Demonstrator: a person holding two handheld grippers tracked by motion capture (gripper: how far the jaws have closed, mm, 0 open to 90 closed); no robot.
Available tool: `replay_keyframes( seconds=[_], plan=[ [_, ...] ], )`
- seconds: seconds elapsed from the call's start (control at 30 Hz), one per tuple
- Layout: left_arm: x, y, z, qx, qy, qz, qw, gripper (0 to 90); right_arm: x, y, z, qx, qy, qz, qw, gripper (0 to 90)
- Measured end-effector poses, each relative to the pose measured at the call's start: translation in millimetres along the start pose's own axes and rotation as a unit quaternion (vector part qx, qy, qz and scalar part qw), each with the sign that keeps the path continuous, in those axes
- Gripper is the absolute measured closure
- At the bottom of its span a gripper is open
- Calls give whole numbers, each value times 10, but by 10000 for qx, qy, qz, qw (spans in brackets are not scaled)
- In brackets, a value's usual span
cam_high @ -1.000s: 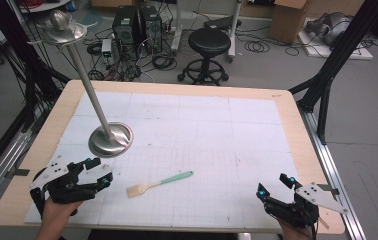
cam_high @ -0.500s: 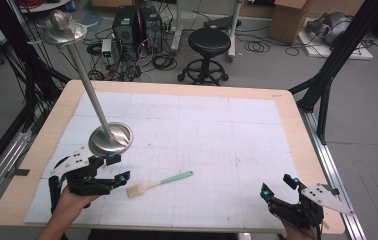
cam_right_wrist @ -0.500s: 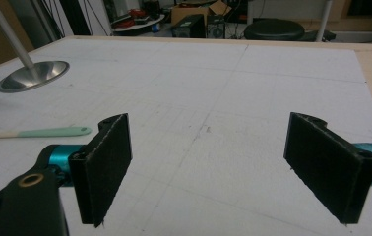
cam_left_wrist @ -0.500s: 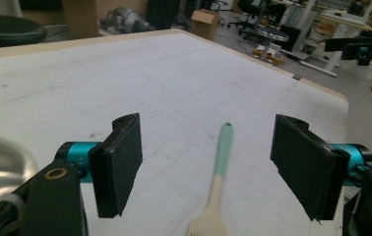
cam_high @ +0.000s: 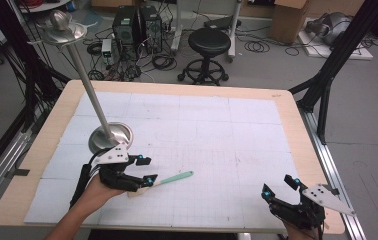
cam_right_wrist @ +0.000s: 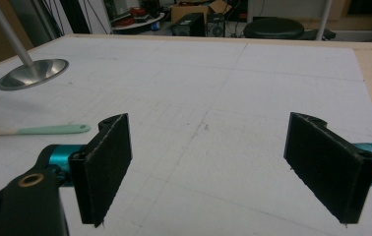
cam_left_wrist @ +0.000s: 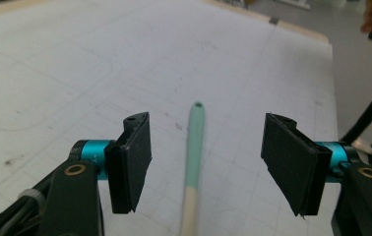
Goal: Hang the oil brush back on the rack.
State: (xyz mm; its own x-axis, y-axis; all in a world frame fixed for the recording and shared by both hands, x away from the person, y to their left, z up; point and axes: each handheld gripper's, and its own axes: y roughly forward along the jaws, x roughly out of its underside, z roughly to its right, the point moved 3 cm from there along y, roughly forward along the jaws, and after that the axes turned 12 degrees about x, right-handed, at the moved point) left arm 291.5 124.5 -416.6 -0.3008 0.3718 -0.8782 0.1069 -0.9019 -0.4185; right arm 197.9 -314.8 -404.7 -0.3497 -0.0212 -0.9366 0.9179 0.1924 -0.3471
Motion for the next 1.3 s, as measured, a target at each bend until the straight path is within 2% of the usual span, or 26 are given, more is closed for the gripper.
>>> replay_keyframes(
  seconds=[0.07, 0.1, 0.17, 0.3, 0.43, 0.53, 0.73, 0.87, 1.0, 1.07, 1.1, 1.3],
  plan=[
    [22, 73, -23, 44, 50, -269, 9996, 362, -5, -5, -9, -11, 11, 3, 10000, 169],
    [48, 129, -57, 46, 3, -447, 9990, 362, -8, -7, -16, -7, 10, 1, 10000, 169],
    [62, 152, -76, 23, -31, -506, 9987, 367, -9, -10, -20, -20, 22, -3, 10000, 169],
    [118, 233, -119, -20, -36, -806, 9967, 400, 1, -1, -17, -14, 15, -25, 10000, 169],
    [154, 303, -119, -12, -21, -952, 9955, 485, 1, -1, -20, -12, -4, -45, 10000, 169],
    [183, 343, -135, -90, -97, -1073, 9941, 493, -3, -5, -21, -16, 27, -29, 10000, 169],
    [212, 365, -145, -150, -115, -1251, 9920, 539, -3, -11, -1, 33, 49, -15, 10000, 169],
    [255, 411, -131, -233, 5, -1492, 9885, 579, -3, -14, 1, 39, 50, -20, 10000, 169],
    [254, 411, -131, -364, 130, -1520, 9876, 638, 3, -13, 4, 44, 62, -36, 10000, 169],
    [251, 417, -113, -406, 256, -1610, 9858, 660, 3, -14, 2, 36, 66, -26, 10000, 169],
    [250, 422, -101, -386, 300, -1622, 9855, 710, 2, -13, 3, 35, 64, -24, 10000, 169],
    [254, 431, -76, -269, 300, -1650, 9855, 796, -1, -14, -5, 19, 46, -34, 10000, 170]
  ],
)
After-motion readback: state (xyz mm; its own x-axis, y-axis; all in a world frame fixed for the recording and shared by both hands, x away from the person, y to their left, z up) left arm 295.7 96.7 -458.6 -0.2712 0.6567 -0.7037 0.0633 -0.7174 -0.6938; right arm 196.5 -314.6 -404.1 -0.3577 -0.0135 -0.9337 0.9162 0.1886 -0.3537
